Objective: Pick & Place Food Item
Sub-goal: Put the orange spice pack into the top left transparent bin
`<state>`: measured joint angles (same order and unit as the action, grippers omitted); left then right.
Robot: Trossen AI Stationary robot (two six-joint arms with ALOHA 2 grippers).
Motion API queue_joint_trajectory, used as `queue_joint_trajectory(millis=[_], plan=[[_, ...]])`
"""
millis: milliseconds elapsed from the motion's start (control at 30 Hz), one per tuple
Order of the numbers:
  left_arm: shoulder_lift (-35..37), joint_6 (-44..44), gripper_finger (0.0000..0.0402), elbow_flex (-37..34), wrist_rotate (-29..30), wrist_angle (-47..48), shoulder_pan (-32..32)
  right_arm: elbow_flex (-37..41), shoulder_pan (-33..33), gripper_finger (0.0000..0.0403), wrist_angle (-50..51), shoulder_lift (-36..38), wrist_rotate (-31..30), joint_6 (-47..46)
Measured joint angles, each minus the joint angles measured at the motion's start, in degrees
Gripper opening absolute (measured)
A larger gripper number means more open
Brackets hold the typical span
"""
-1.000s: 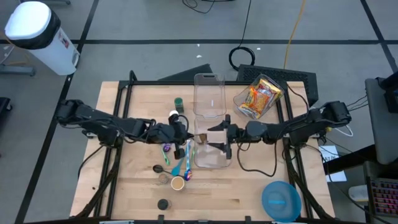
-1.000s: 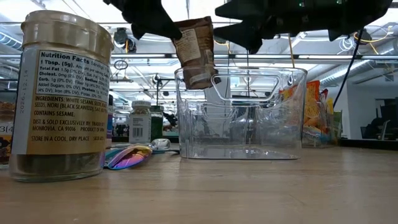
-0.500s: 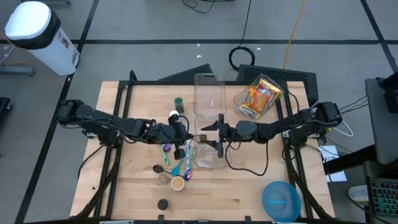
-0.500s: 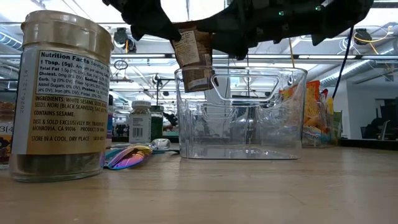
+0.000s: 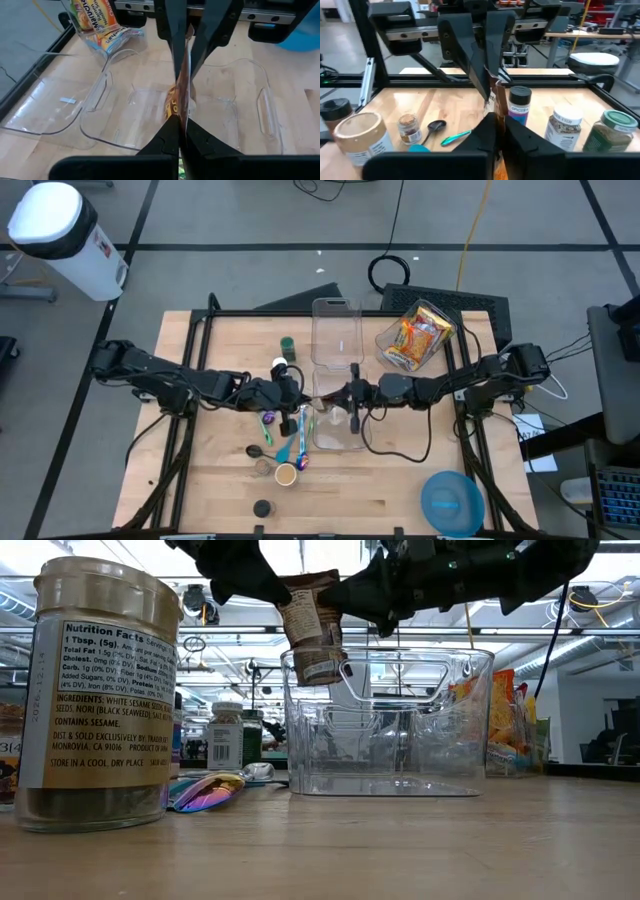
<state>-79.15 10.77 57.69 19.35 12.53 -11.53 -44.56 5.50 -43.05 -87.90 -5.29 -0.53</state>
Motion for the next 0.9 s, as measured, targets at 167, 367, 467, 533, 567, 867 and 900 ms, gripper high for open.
queue_joint_trajectory(millis=[167, 367, 467, 533, 567, 867, 900], plan=[[-0.19, 0.34, 0.004, 0.0, -0.06, -0.01, -0.15, 0.0, -0.31, 0.0002, 0.04, 0.0, 1.05, -0.26], [-0.3, -0.06, 0.012, 0.0, 4.05, -1.17, -0.11, 0.02, -0.31, 0.0001, 0.62, 0.3, 1.07, -0.27], [1.88, -1.79, 0.0159, -0.02, 5.41, -1.67, -0.05, 0.02, -0.31, 0.0, 3.13, 2.04, 1.07, -0.32], [3.82, -2.11, 0.0181, 0.0, 5.57, -1.95, -0.07, 0.02, -0.29, 0.0, 5.15, 3.56, 1.13, -0.59], [4.69, -2.17, 0.019, 0.0, 5.55, -1.73, -0.24, 0.02, -0.29, 0.0, 6.28, 4.37, 1.14, -0.78], [6.23, -4.27, 0.0225, -0.04, 8.12, -2.19, -2.66, 0.07, -0.29, 0.0, 10.53, 7.61, 1.07, -1.6], [6.11, -4.27, 0.0224, -0.04, 8.13, -2.43, -2.8, 0.07, -0.29, 0.0, 10.25, 7.63, 1.04, -1.67]])
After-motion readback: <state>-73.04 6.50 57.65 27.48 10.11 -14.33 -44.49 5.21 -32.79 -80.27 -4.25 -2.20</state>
